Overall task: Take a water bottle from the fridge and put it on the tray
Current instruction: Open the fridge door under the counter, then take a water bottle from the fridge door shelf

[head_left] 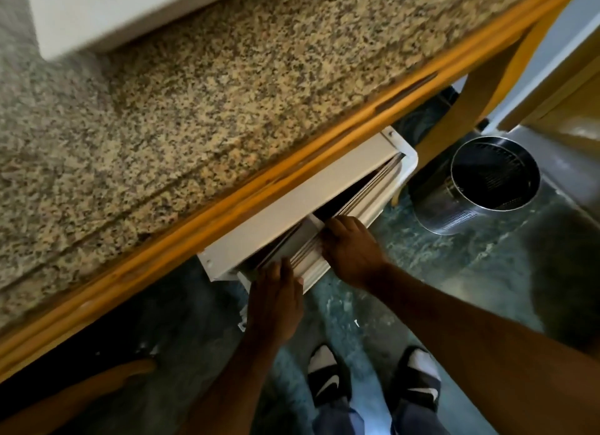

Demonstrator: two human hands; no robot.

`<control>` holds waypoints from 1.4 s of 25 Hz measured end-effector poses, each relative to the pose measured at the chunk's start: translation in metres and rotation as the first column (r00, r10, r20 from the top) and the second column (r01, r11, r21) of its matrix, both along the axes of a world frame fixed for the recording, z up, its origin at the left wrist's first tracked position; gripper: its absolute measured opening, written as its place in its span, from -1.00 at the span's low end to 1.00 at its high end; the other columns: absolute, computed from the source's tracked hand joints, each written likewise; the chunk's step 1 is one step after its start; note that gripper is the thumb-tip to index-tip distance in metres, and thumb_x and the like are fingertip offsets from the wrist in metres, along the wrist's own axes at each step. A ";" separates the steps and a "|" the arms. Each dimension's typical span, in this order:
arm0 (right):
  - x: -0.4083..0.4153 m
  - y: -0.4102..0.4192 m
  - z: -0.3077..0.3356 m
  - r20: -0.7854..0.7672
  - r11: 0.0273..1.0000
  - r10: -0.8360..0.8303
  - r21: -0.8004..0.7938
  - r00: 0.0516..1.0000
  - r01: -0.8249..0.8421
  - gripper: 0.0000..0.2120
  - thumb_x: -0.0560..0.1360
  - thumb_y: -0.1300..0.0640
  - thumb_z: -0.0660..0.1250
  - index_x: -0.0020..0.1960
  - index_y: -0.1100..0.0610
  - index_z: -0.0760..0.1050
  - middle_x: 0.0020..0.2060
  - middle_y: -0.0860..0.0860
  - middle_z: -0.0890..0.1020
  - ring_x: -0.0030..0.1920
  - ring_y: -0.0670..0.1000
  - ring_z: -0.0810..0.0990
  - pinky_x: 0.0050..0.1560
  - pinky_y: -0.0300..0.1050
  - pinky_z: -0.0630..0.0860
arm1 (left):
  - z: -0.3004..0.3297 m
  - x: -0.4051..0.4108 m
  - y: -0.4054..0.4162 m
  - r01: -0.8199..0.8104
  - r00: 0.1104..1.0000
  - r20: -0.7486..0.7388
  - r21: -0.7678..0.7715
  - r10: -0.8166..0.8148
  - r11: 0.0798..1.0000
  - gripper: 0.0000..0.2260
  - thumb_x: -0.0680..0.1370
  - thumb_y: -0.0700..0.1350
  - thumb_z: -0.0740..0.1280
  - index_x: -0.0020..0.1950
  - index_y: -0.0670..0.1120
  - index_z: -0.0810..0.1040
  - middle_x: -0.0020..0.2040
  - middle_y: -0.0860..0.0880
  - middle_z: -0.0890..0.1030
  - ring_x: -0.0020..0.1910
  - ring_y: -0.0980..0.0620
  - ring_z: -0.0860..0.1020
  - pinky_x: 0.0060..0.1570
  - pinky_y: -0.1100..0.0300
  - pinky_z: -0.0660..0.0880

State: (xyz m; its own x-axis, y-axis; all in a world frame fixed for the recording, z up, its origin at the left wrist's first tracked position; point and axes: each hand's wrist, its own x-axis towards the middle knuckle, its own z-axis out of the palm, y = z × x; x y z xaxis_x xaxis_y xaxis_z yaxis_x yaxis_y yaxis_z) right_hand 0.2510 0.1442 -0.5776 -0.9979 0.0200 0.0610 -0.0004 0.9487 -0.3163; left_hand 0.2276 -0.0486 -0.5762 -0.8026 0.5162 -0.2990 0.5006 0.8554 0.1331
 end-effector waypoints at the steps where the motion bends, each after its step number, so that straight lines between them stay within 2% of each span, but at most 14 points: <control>1: 0.011 0.003 -0.001 -0.027 1.000 -0.002 0.004 1.000 0.002 -0.70 0.49 0.02 0.23 -0.03 0.23 0.58 -0.01 0.19 0.59 0.01 0.26 0.53 0.09 0.12 0.48 | 0.000 0.012 0.002 0.010 1.000 0.003 -0.001 -0.010 1.000 -0.54 0.58 0.07 0.09 0.39 -0.16 0.37 0.24 -0.19 0.50 0.14 -0.16 0.51 0.07 -0.03 0.50; 4: 0.048 0.008 -0.006 -0.083 0.999 -0.031 0.021 0.996 0.033 -0.74 0.50 0.04 0.27 -0.02 0.22 0.59 -0.01 0.16 0.58 0.09 0.23 0.50 0.21 0.15 0.38 | 0.009 0.048 0.014 0.088 0.996 -0.001 -0.048 -0.088 0.995 -0.57 0.54 0.08 0.08 0.19 -0.14 0.56 0.00 -0.12 0.60 -0.13 -0.08 0.58 -0.17 0.05 0.54; 6: 0.073 0.010 -0.009 -0.070 0.997 -0.082 0.008 0.994 0.082 -0.75 0.50 0.05 0.28 0.00 0.20 0.59 0.04 0.13 0.59 0.14 0.23 0.49 0.23 0.18 0.35 | 0.014 0.070 0.024 0.163 0.987 0.004 -0.010 -0.163 0.987 -0.68 0.53 0.06 0.12 0.00 -0.08 0.59 -0.14 -0.07 0.59 -0.24 -0.03 0.54 -0.29 0.08 0.51; 9: 0.109 0.024 -0.008 -0.060 0.986 -0.166 -0.018 0.984 0.165 -0.74 0.50 0.03 0.26 -0.01 0.20 0.60 0.10 0.11 0.60 0.17 0.23 0.48 0.14 0.18 0.42 | 0.020 0.099 0.048 0.265 0.960 0.080 0.051 -0.269 0.963 -0.84 0.49 0.00 0.24 -0.13 -0.03 0.57 -0.20 -0.03 0.58 -0.26 -0.01 0.54 -0.29 0.11 0.53; 12: 0.141 0.045 -0.006 -0.035 0.973 -0.231 -0.005 0.972 0.231 -0.79 0.46 0.11 0.31 -0.05 0.24 0.60 0.15 0.19 0.60 0.17 0.29 0.50 0.13 0.21 0.45 | 0.021 0.118 0.085 0.433 0.889 0.113 0.111 -0.444 0.895 -0.97 0.40 -0.06 0.34 -0.23 0.01 0.55 -0.25 0.01 0.56 -0.27 0.00 0.56 -0.29 0.15 0.54; 13: 0.149 0.053 -0.007 -0.009 0.958 -0.285 -0.006 0.958 0.285 -0.79 0.46 0.14 0.32 -0.02 0.26 0.59 0.18 0.23 0.58 0.18 0.31 0.50 0.15 0.22 0.44 | 0.020 0.122 0.095 0.481 0.861 0.110 0.140 -0.496 0.865 -0.97 0.40 -0.08 0.33 -0.23 0.00 0.54 -0.24 0.00 0.56 -0.25 -0.02 0.56 -0.28 0.14 0.54; 15: 0.165 0.068 -0.004 0.099 0.871 -0.474 -0.090 0.875 0.483 -0.69 0.53 0.11 0.25 0.19 0.25 0.52 0.25 0.22 0.52 0.21 0.27 0.44 0.23 0.17 0.39 | 0.020 0.125 0.115 0.559 0.805 0.109 0.188 -0.583 0.807 -0.92 0.45 -0.10 0.26 -0.20 -0.02 0.54 -0.20 -0.03 0.56 -0.20 -0.05 0.56 -0.23 0.11 0.55; 17: 0.192 0.090 -0.002 0.086 0.778 -0.612 -0.114 0.786 0.618 -0.68 0.58 0.06 0.19 0.26 0.19 0.46 0.21 0.18 0.52 0.16 0.22 0.42 0.20 0.10 0.37 | 0.020 0.127 0.142 0.615 0.767 0.046 0.234 -0.641 0.753 -0.88 0.49 -0.11 0.25 -0.14 -0.06 0.58 -0.16 -0.06 0.59 -0.16 -0.09 0.56 -0.19 0.09 0.56; 19: 0.199 0.099 -0.005 0.022 0.829 -0.559 -0.012 0.829 0.559 -0.74 0.57 0.08 0.17 0.19 0.09 0.51 0.15 0.19 0.55 0.07 0.24 0.46 0.08 0.11 0.42 | 0.020 0.108 0.148 0.597 0.792 -0.028 0.239 -0.610 0.765 -0.84 0.50 -0.12 0.27 -0.08 -0.12 0.62 -0.17 -0.13 0.61 -0.16 -0.15 0.57 -0.17 0.03 0.56; 21: 0.226 0.128 -0.001 0.117 0.806 -0.592 0.068 0.798 0.588 -0.68 0.52 0.12 0.12 0.20 -0.01 0.51 0.23 0.19 0.52 0.08 0.28 0.46 0.08 0.16 0.44 | 0.018 0.100 0.178 0.608 0.790 -0.077 0.225 -0.608 0.762 -0.78 0.52 -0.13 0.24 -0.03 -0.19 0.64 -0.16 -0.18 0.62 -0.18 -0.21 0.58 -0.18 -0.02 0.57; 25: 0.238 0.165 -0.002 0.215 0.720 -0.692 0.142 0.689 0.679 -0.46 0.33 0.16 0.33 0.31 0.01 0.42 0.47 0.17 0.30 0.32 0.33 0.34 0.20 0.35 0.33 | 0.009 0.062 0.227 0.606 0.795 -0.106 0.118 -0.597 0.787 -0.81 0.49 -0.19 0.31 0.07 -0.20 0.60 -0.10 -0.18 0.61 -0.13 -0.16 0.59 -0.14 0.03 0.53; 28: 0.226 0.185 -0.006 0.184 0.648 -0.760 0.152 0.623 0.746 -0.41 0.38 0.17 0.27 0.41 0.06 0.31 0.53 0.17 0.15 0.49 0.31 0.09 0.30 0.50 0.08 | -0.006 0.042 0.258 0.652 0.757 -0.071 0.030 -0.649 0.758 -0.77 0.48 -0.18 0.32 0.12 -0.19 0.54 -0.05 -0.22 0.59 -0.08 -0.23 0.57 -0.08 -0.03 0.55; 32: 0.204 0.197 -0.024 0.215 0.581 -0.808 0.142 0.548 0.801 -0.35 0.46 0.15 0.23 0.51 0.12 0.10 0.56 0.15 -0.03 0.53 0.25 -0.16 0.38 0.45 -0.12 | -0.040 0.024 0.283 0.731 0.683 0.031 -0.018 -0.730 0.683 -0.71 0.48 -0.15 0.35 0.18 -0.20 0.48 0.08 -0.24 0.57 0.06 -0.25 0.54 0.05 -0.06 0.55; 35: 0.194 0.199 -0.031 0.189 0.507 -0.853 0.084 0.486 0.858 -0.33 0.47 0.10 0.27 0.51 0.17 0.10 0.56 0.17 0.00 0.53 0.25 -0.13 0.43 0.36 -0.05 | -0.063 0.013 0.291 0.773 0.634 0.064 -0.023 -0.771 0.634 -0.68 0.47 -0.18 0.38 0.18 -0.24 0.47 0.11 -0.26 0.56 0.09 -0.26 0.53 0.09 -0.06 0.52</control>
